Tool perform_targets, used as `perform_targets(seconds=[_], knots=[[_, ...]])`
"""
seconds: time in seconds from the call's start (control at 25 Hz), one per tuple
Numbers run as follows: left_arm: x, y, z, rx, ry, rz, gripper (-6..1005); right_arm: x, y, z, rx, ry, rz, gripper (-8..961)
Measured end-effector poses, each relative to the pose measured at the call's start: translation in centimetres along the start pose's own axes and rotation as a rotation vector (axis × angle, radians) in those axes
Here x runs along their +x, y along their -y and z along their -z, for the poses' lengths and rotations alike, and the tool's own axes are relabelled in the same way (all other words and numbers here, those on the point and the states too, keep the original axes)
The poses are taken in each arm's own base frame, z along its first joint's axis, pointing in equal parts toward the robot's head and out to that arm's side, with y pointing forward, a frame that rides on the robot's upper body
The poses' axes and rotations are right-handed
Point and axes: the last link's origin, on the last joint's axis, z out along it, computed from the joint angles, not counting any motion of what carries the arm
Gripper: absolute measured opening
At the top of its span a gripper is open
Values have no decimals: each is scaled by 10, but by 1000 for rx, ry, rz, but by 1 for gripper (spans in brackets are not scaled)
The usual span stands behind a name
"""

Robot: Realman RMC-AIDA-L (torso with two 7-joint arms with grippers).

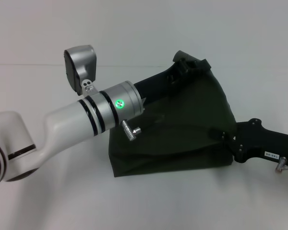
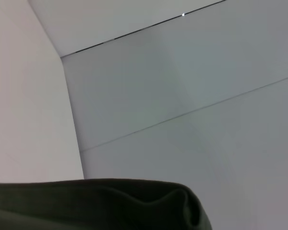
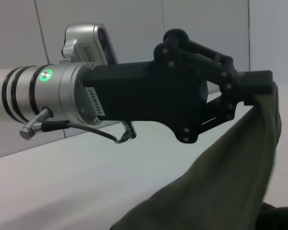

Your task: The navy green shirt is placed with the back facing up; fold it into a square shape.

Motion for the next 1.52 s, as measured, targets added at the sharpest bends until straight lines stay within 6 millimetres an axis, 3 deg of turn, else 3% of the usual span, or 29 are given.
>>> perform_targets(seconds=[0.36, 1.44, 1.52], knots=[[4, 0, -10, 28, -49, -45, 55, 5, 1, 5, 23, 13, -35, 23], [-12, 0, -34, 96, -48, -134, 70, 24, 1, 12, 75, 1, -116, 31], [-12, 1, -35, 104, -48, -133, 71, 26, 1, 12, 84, 2, -127, 71]])
